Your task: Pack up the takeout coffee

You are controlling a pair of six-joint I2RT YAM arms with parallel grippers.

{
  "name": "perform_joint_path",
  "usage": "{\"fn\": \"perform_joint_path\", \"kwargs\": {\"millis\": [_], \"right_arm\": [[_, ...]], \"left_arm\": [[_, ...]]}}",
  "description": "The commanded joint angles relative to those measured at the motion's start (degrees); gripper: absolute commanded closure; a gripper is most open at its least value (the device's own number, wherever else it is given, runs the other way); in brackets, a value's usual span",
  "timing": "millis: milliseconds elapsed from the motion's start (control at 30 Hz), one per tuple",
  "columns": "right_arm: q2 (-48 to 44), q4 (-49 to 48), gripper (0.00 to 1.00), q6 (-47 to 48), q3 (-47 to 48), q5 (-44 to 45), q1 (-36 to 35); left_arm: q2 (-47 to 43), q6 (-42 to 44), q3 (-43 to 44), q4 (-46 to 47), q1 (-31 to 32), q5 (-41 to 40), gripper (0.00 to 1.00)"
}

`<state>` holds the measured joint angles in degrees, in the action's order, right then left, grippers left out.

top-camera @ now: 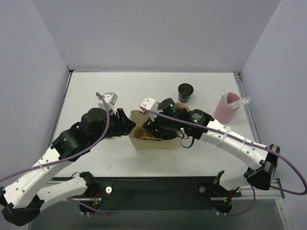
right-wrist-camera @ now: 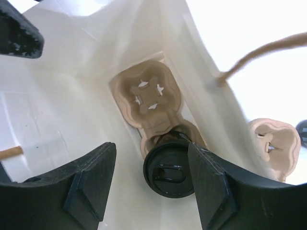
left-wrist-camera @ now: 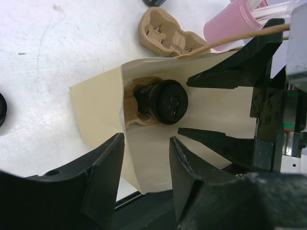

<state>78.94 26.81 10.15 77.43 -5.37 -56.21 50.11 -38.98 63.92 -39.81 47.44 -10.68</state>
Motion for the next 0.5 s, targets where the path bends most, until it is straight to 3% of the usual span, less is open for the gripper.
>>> {"fn": "perform_joint_path", "kwargs": {"millis": [0, 367, 467], "right_arm": [[-2.5, 1.6, 0.39, -4.6, 3.9, 4.4, 0.9], [-6.5, 0.9, 0.41, -10.2, 13.5, 19.8, 1.3], [-7.4, 0.8, 0.41, -12.0, 14.4, 28.6, 1.4]], "left_arm": [[1.0, 3.8, 4.8, 0.8, -0.4, -1.2, 0.46], [2.6, 12.1, 12.5, -1.8, -0.9, -5.1, 0.33], [1.4, 12.7, 11.8, -1.9, -0.9, -5.7, 0.31]]}}
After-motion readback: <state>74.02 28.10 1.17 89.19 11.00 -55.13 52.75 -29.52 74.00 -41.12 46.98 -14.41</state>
